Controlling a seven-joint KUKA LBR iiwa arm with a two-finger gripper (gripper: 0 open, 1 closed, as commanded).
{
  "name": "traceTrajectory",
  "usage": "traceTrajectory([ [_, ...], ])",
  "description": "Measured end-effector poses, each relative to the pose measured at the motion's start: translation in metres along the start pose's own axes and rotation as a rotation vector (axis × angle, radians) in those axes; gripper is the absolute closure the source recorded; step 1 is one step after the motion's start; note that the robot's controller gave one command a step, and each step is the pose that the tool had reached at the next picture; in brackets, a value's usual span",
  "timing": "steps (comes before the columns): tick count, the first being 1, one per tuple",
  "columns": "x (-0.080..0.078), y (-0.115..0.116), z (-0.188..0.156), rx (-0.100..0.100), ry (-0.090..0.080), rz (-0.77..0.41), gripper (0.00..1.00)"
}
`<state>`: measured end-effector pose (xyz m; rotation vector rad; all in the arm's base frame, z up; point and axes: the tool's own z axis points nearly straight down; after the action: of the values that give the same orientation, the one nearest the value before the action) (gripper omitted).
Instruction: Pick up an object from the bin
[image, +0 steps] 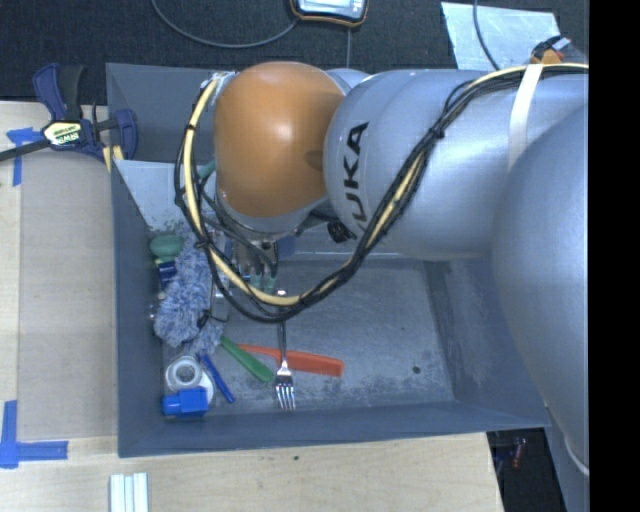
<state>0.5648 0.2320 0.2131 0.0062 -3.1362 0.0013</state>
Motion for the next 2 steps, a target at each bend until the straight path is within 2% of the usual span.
traceTrajectory([
  [1,-0.002,-0.001,-0.005,-0.002,-0.008,0.005,0.0],
  [2,-0.042,-0.082,0.028,0.003,-0.005,-0.134,0.0],
])
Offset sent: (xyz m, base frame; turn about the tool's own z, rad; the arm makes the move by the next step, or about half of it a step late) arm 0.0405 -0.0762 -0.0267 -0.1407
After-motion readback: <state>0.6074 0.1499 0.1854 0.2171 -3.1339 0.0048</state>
